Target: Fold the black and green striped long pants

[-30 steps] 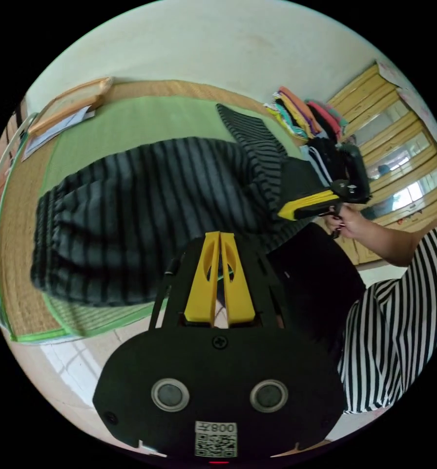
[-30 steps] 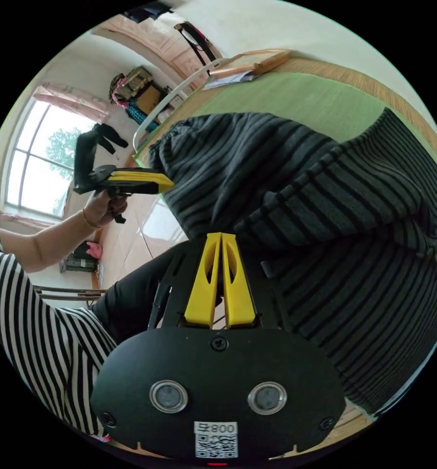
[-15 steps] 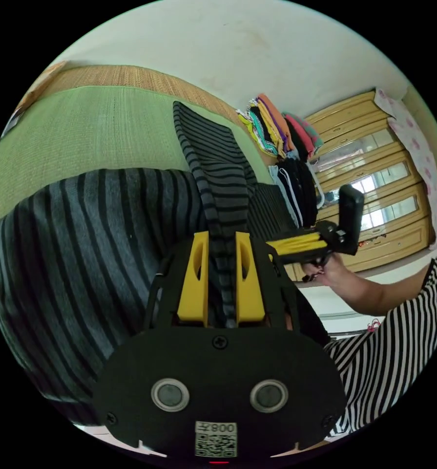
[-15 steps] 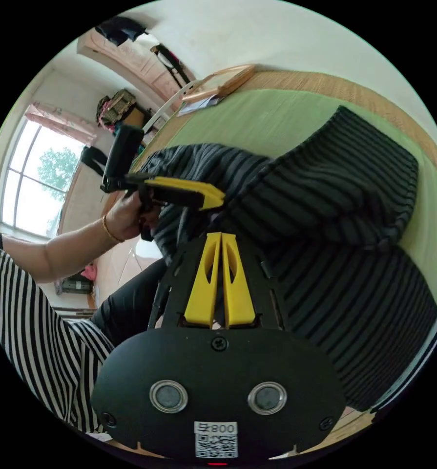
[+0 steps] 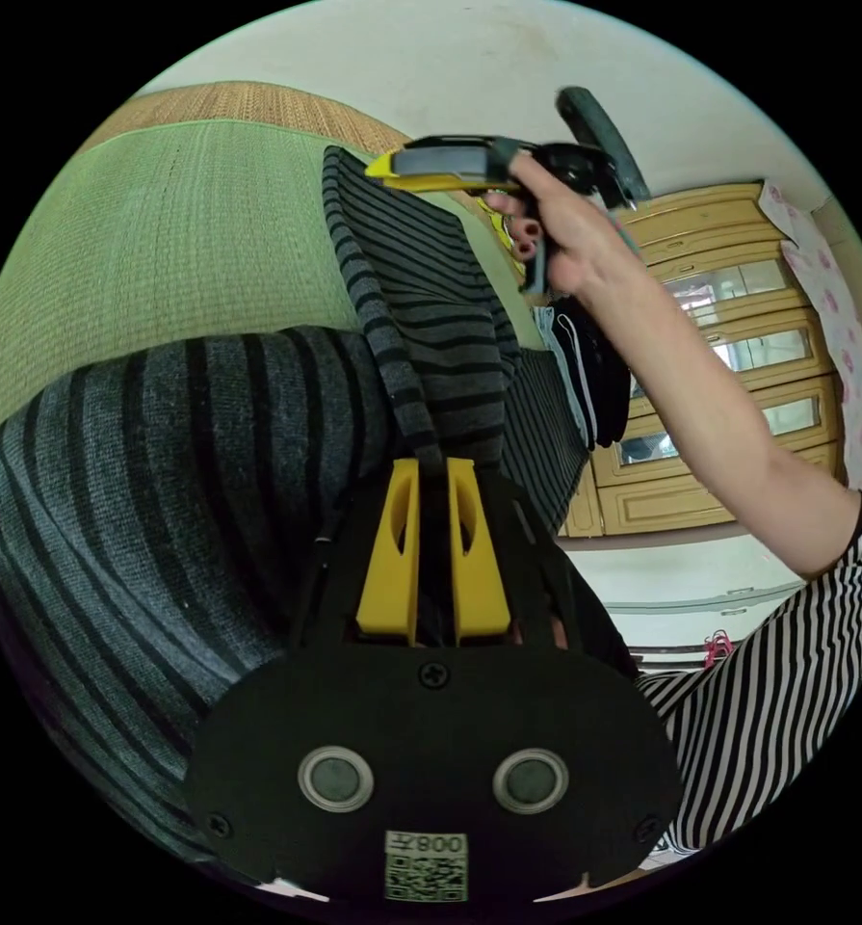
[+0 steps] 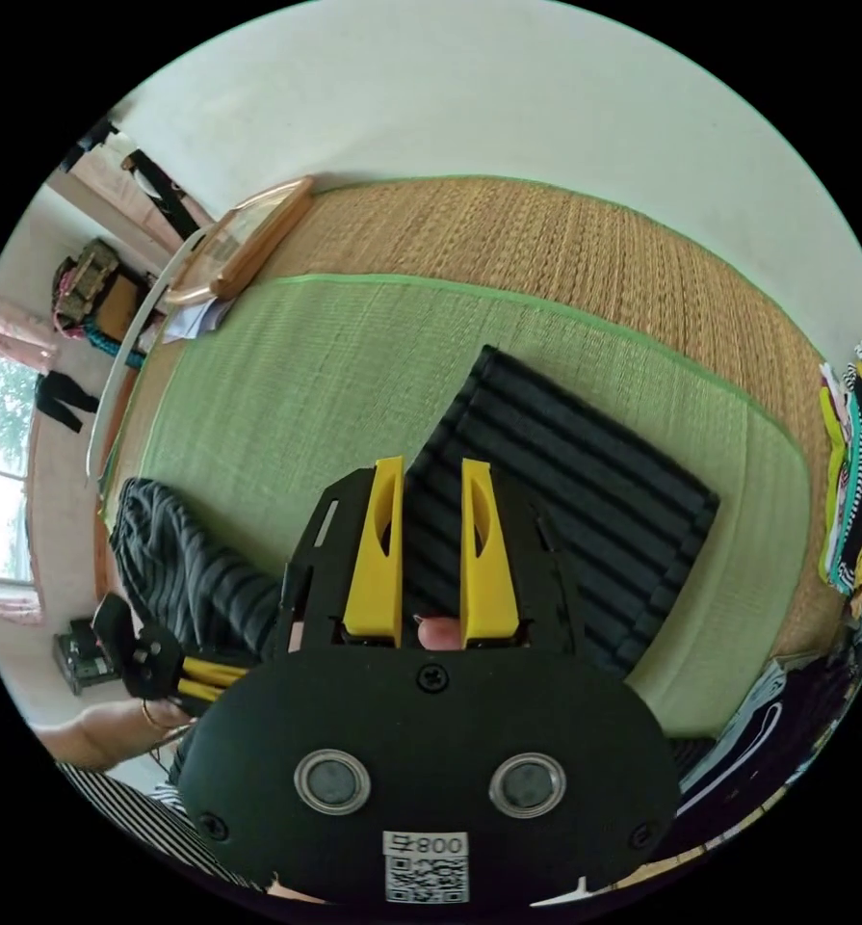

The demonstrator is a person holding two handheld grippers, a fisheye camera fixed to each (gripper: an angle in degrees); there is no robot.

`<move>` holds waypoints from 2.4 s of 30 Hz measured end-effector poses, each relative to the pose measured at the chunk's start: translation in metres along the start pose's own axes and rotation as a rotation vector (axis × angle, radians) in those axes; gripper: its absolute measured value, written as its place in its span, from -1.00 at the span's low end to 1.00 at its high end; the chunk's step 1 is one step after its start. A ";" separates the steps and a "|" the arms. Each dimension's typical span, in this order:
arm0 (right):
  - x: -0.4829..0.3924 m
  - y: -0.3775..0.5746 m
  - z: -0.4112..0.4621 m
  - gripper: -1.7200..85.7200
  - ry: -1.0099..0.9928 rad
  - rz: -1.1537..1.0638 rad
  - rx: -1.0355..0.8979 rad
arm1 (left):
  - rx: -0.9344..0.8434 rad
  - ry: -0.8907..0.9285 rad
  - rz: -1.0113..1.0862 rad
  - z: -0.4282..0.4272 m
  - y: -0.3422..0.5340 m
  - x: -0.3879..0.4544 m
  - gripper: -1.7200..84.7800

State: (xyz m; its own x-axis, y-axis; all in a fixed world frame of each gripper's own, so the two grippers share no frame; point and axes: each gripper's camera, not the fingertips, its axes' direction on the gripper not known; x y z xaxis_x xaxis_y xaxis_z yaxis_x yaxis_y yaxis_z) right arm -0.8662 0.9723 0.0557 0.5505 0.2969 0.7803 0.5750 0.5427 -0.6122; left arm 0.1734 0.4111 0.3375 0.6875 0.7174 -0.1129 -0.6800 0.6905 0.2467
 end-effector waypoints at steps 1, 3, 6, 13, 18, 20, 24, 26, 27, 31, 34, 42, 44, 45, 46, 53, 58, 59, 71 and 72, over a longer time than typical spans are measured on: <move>0.003 -0.015 0.006 -0.73 0.028 0.021 -0.009 | 0.003 0.004 0.004 0.002 -0.005 -0.003 -0.84; 0.007 -0.033 0.014 -0.72 0.051 0.035 -0.026 | 0.006 0.015 0.010 0.005 -0.011 -0.006 -0.85; 0.011 -0.053 0.027 -0.72 0.095 0.062 -0.055 | 0.002 0.017 0.036 0.012 -0.023 -0.010 -0.85; 0.010 -0.055 0.041 -0.78 0.179 0.045 -0.094 | -0.025 -0.014 0.099 0.038 -0.052 -0.014 -0.87; 0.018 -0.043 0.034 -0.88 0.166 0.019 -0.126 | 0.000 0.012 0.089 0.055 -0.065 -0.020 -0.88; 0.024 -0.029 0.016 -0.90 0.164 0.020 -0.106 | 0.009 0.015 0.108 0.063 -0.071 -0.017 -0.88; 0.044 0.009 -0.040 -0.91 0.111 0.032 -0.010 | 0.004 0.011 0.157 0.078 -0.080 -0.008 -0.89; 0.062 0.051 -0.089 -0.91 0.077 0.038 0.071 | -0.005 0.010 0.201 0.090 -0.084 0.002 -0.89; 0.067 0.063 -0.102 -0.91 0.070 0.039 0.089 | -0.009 0.010 0.212 0.094 -0.085 0.004 -0.89; 0.106 0.167 -0.185 -0.92 0.061 0.079 0.218 | -0.054 -0.021 0.292 0.126 -0.088 0.024 -0.89; 0.140 0.254 -0.227 -0.92 0.035 0.149 0.297 | -0.099 -0.041 0.344 0.155 -0.088 0.036 -0.89; 0.238 0.480 -0.250 -0.92 -0.074 0.424 0.410 | -0.210 -0.166 0.476 0.236 -0.096 0.059 -0.89; 0.272 0.544 -0.228 -0.92 -0.117 0.548 0.404 | -0.263 -0.219 0.503 0.267 -0.101 0.061 -0.88; 0.280 0.559 -0.220 -0.92 -0.128 0.578 0.398 | -0.278 -0.231 0.506 0.275 -0.103 0.060 -0.88; 0.295 0.589 -0.205 -0.92 -0.155 0.632 0.388 | -0.309 -0.251 0.504 0.292 -0.106 0.058 -0.87; 0.367 0.717 -0.135 -0.92 -0.364 0.819 0.423 | -0.374 -0.267 0.473 0.350 -0.128 0.046 -0.83; 0.399 0.773 -0.112 -0.92 -0.473 0.849 0.510 | -0.271 -0.209 0.432 0.353 -0.165 0.041 -0.85; 0.406 0.787 -0.106 -0.92 -0.502 0.857 0.529 | -0.242 -0.199 0.424 0.357 -0.181 0.038 -0.85; 0.457 0.901 -0.067 -0.91 -0.684 0.876 0.619 | -0.348 -0.478 0.457 0.489 -0.355 -0.006 -0.85; 0.459 0.905 -0.066 -0.91 -0.688 0.874 0.621 | -0.367 -0.489 0.462 0.497 -0.360 -0.009 -0.86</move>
State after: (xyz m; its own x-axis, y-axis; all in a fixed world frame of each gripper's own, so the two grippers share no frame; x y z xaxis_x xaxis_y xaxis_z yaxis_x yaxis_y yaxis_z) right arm -0.0536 1.5480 -0.1490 0.0679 0.9834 0.1682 -0.2999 0.1809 -0.9367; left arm 0.5388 0.1096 0.7280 0.2892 0.8769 0.3841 -0.9080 0.3784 -0.1801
